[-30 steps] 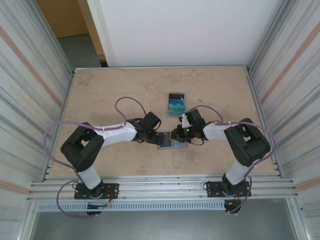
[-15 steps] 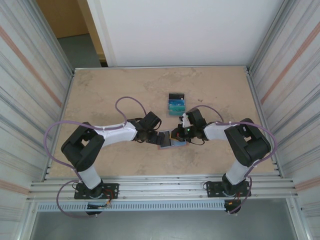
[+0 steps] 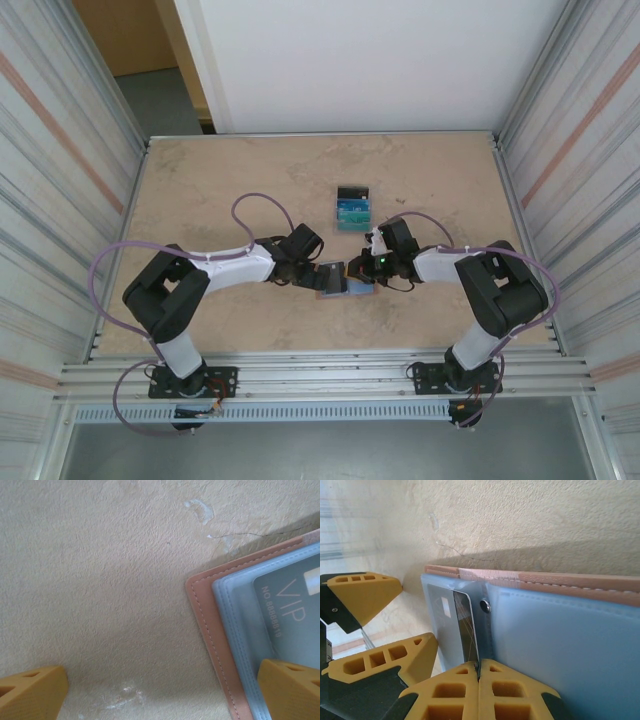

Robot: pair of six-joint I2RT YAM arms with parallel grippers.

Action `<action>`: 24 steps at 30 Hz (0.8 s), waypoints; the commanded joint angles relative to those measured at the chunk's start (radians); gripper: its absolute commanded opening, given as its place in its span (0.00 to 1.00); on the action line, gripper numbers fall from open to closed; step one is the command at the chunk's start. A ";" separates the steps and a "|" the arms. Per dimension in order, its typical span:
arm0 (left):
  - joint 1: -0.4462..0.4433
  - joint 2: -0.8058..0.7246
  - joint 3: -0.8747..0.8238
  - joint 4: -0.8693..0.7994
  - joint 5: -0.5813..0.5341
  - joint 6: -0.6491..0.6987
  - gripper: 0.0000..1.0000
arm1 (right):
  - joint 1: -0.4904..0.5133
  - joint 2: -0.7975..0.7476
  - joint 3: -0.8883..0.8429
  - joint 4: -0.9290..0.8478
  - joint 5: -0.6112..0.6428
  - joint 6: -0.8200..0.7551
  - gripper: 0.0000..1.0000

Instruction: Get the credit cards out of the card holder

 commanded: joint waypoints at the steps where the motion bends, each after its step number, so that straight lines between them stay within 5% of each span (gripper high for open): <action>1: -0.002 0.049 -0.008 -0.013 -0.024 0.036 0.99 | -0.003 -0.028 -0.010 -0.038 0.024 0.004 0.00; 24: -0.006 0.004 0.043 -0.007 -0.016 0.055 0.99 | -0.009 -0.036 -0.007 -0.057 0.032 0.000 0.00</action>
